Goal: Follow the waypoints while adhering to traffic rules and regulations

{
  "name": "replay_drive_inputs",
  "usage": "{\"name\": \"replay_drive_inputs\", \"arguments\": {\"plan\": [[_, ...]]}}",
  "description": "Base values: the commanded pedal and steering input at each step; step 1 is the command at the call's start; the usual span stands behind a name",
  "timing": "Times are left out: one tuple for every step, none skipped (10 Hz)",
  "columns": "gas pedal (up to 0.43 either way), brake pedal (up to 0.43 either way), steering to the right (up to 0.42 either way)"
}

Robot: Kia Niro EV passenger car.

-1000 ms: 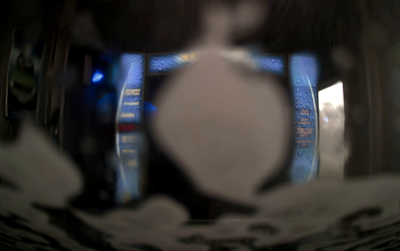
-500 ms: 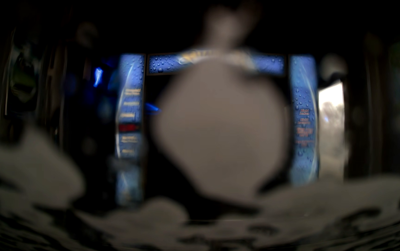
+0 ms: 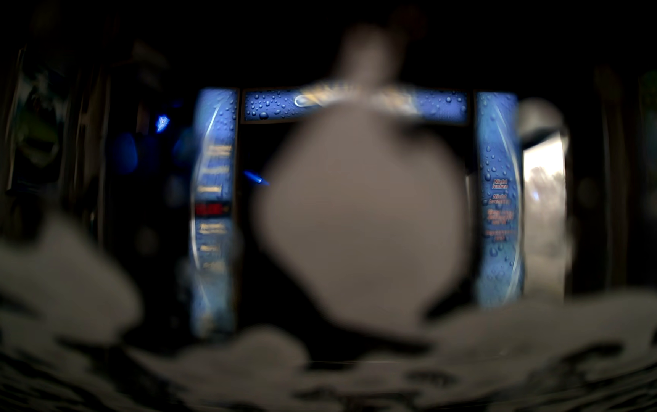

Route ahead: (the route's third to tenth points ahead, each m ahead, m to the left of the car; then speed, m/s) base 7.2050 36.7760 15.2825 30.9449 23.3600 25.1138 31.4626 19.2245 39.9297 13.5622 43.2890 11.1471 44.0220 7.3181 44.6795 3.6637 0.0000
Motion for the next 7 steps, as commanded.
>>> {"name": "replay_drive_inputs", "arguments": {"plan": [[0.000, 0.006, -0.015], [0.000, 0.000, -0.014], [0.000, 0.000, -0.014], [0.000, 0.000, -0.014], [0.000, 0.000, -0.014], [0.000, 0.000, -0.015], [0.000, 0.000, -0.015]]}}
